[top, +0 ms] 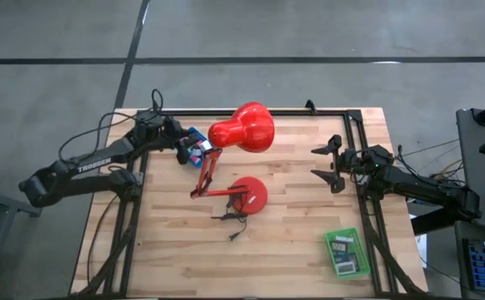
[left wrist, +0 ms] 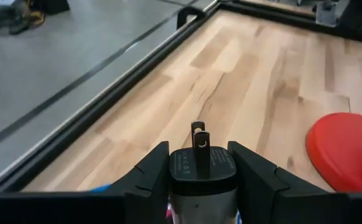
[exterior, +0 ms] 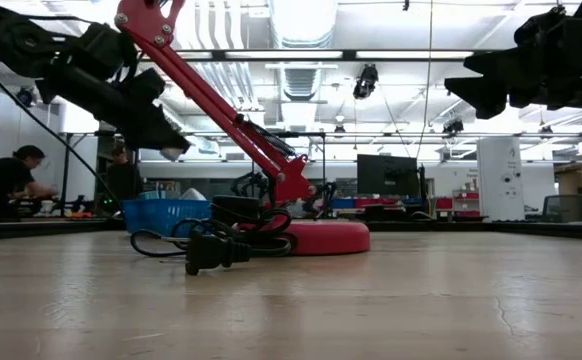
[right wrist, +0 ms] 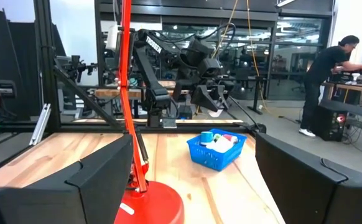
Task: Pick & Place Office items
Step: Put the white black charger adapter into the blue bin
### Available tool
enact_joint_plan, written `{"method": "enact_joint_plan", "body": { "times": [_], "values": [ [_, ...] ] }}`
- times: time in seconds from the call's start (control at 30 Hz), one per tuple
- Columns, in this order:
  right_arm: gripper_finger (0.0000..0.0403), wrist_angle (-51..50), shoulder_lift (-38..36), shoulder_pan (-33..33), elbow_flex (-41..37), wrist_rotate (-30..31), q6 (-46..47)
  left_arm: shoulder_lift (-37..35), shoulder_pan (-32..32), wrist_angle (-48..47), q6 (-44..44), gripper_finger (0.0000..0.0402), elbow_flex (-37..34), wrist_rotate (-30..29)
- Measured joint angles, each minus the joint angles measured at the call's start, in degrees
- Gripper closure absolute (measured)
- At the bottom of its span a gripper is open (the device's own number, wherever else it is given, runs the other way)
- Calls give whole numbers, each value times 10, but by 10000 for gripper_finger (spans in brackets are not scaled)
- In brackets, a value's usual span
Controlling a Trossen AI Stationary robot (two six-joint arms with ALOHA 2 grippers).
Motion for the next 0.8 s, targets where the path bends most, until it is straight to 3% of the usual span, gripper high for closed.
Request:
{"method": "enact_joint_plan", "body": {
  "times": [0.8],
  "values": [
    [76, 1, 0, 0, 0, 0, 3, 150, 0, -32, -2, 269, 32, -28]
  ]
}}
